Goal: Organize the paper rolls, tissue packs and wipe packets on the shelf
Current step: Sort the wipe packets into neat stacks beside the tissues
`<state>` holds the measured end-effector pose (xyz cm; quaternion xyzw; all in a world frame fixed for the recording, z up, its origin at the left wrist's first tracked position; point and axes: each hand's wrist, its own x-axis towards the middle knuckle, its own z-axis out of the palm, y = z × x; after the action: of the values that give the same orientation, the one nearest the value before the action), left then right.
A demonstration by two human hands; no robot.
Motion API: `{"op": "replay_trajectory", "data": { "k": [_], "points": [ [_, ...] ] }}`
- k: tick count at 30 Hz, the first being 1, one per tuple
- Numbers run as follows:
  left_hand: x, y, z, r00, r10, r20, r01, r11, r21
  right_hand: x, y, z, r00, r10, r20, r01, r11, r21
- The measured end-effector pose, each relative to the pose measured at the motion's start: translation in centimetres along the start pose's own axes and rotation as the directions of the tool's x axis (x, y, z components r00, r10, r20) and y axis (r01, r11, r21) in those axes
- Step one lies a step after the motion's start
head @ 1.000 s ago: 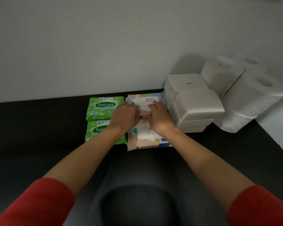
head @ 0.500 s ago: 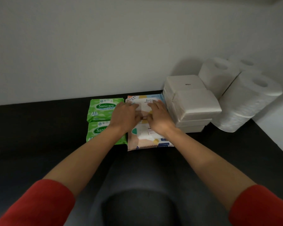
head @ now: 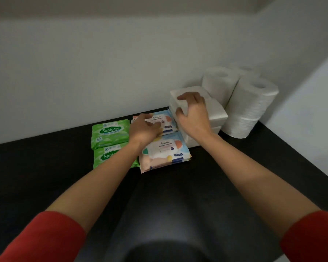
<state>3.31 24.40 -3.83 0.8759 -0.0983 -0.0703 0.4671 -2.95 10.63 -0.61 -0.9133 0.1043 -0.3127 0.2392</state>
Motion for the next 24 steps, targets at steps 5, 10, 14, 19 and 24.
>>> {"op": "replay_trajectory", "data": {
  "k": [5, 10, 14, 19, 24],
  "points": [
    [-0.5, 1.6, 2.2, 0.994, -0.074, 0.08, 0.085, 0.985, -0.147, -0.2, 2.7, -3.2, 0.969, 0.227, -0.093, -0.209, 0.963, 0.17],
    [-1.2, 3.6, 4.5, 0.971, -0.159, 0.176, 0.211, 0.918, -0.337, 0.1, 6.4, -4.4, 0.877, 0.481, -0.02, -0.444, 0.824, 0.352],
    [-1.4, 5.0, 6.4, 0.954, -0.221, 0.205, 0.284, 0.885, -0.369, 0.2, 9.3, -5.0, 0.776, 0.621, 0.111, -0.6, 0.674, 0.43],
    [-1.4, 5.7, 8.1, 0.934, -0.278, 0.225, 0.352, 0.823, -0.445, -0.2, 12.3, -4.5, 0.646, 0.649, 0.401, -0.751, 0.446, 0.488],
    [-1.7, 5.9, 9.1, 0.903, -0.281, 0.325, 0.415, 0.766, -0.491, -0.7, 13.4, -3.8, 0.599, 0.522, 0.607, -0.795, 0.295, 0.53]
  ]
}}
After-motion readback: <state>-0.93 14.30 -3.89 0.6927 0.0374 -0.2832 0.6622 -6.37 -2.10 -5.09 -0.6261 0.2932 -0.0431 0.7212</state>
